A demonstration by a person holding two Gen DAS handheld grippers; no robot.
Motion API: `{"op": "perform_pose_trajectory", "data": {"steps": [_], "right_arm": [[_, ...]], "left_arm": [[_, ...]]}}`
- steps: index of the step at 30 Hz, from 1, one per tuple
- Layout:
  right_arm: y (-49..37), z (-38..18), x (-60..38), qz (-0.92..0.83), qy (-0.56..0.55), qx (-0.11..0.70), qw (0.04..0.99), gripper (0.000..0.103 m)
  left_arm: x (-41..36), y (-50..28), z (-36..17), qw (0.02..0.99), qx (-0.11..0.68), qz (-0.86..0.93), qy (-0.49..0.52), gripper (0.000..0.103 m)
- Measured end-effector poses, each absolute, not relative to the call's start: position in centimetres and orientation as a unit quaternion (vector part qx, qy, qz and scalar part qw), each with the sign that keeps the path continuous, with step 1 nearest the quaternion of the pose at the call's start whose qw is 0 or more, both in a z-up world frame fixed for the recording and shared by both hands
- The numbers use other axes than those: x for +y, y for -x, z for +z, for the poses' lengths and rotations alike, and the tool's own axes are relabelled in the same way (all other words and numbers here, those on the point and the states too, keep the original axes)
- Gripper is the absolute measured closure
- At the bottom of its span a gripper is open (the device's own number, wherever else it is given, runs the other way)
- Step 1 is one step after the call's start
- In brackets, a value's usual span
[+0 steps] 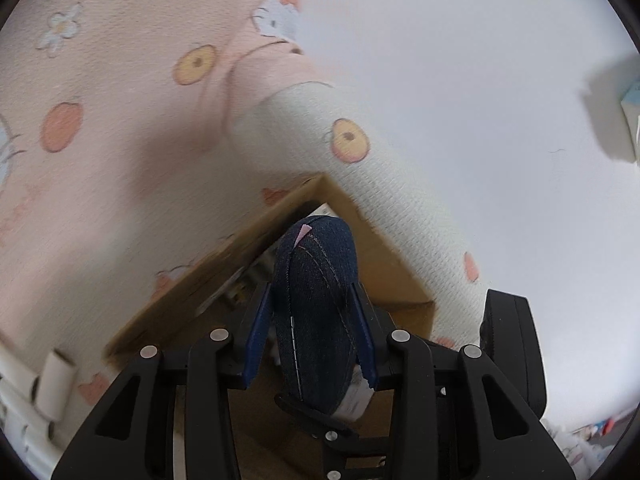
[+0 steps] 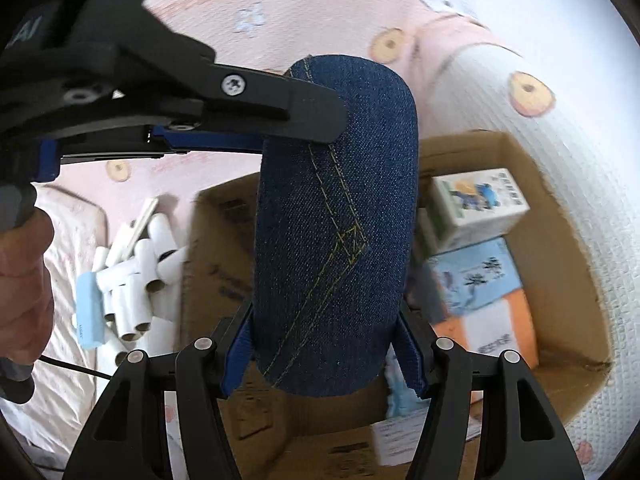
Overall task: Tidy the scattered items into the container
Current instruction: 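Carry the denim case in both grippers over the cardboard box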
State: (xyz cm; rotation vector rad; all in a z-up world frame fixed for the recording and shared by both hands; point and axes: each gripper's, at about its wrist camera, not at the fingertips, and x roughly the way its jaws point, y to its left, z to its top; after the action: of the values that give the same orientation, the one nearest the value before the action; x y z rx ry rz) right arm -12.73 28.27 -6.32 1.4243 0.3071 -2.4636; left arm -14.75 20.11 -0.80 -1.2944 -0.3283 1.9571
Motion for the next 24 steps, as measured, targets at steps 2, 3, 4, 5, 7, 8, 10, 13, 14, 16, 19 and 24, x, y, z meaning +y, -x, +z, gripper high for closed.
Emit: {"op": "perform_pose_trajectory", "data": {"steps": [2, 3, 4, 5, 7, 8, 10, 13, 14, 16, 19, 24], "right_arm": [[13.5, -5.6, 29.4, -0.855, -0.492, 0.104, 0.131, 0.043], [13.8, -5.4, 30.3, -0.857, -0.490, 0.100, 0.127, 0.043], [14.0, -5.2, 30.9, -0.860, -0.486, 0.096, 0.123, 0.043], [14.1, -5.2, 31.5, -0.863, -0.482, 0.092, 0.120, 0.043], [14.4, -5.3, 32.6, -0.866, -0.479, 0.086, 0.112, 0.043], [14.6, -5.3, 33.3, -0.865, -0.482, 0.082, 0.111, 0.043], [14.7, -5.3, 34.4, -0.862, -0.490, 0.082, 0.104, 0.043], [14.5, -5.3, 35.4, -0.859, -0.492, 0.111, 0.095, 0.043], [14.4, -5.3, 35.7, -0.857, -0.493, 0.121, 0.092, 0.043], [14.4, -5.3, 36.5, -0.848, -0.503, 0.140, 0.088, 0.043], [14.3, -5.6, 37.5, -0.832, -0.524, 0.163, 0.083, 0.043], [14.5, -6.7, 38.7, -0.812, -0.548, 0.185, 0.080, 0.043]], "left_arm": [[21.1, 15.2, -1.3, 0.383, -0.147, 0.761, 0.502, 0.062], [21.5, 15.3, -1.4, 0.385, -0.153, 0.761, 0.499, 0.062], [21.8, 15.4, -1.4, 0.387, -0.158, 0.761, 0.496, 0.062], [22.2, 15.5, -1.4, 0.390, -0.164, 0.760, 0.494, 0.063], [23.2, 15.7, -1.7, 0.399, -0.172, 0.753, 0.494, 0.063], [23.7, 15.8, -1.9, 0.404, -0.173, 0.748, 0.497, 0.063], [24.4, 15.6, -2.2, 0.410, -0.178, 0.743, 0.498, 0.063], [25.5, 15.2, -2.9, 0.422, -0.184, 0.737, 0.494, 0.063], [25.8, 15.1, -3.1, 0.425, -0.190, 0.734, 0.495, 0.063], [26.5, 14.9, -4.0, 0.426, -0.206, 0.723, 0.503, 0.063], [27.4, 14.5, -5.2, 0.427, -0.217, 0.709, 0.518, 0.063], [28.2, 14.4, -7.2, 0.425, -0.235, 0.692, 0.534, 0.063]]}}
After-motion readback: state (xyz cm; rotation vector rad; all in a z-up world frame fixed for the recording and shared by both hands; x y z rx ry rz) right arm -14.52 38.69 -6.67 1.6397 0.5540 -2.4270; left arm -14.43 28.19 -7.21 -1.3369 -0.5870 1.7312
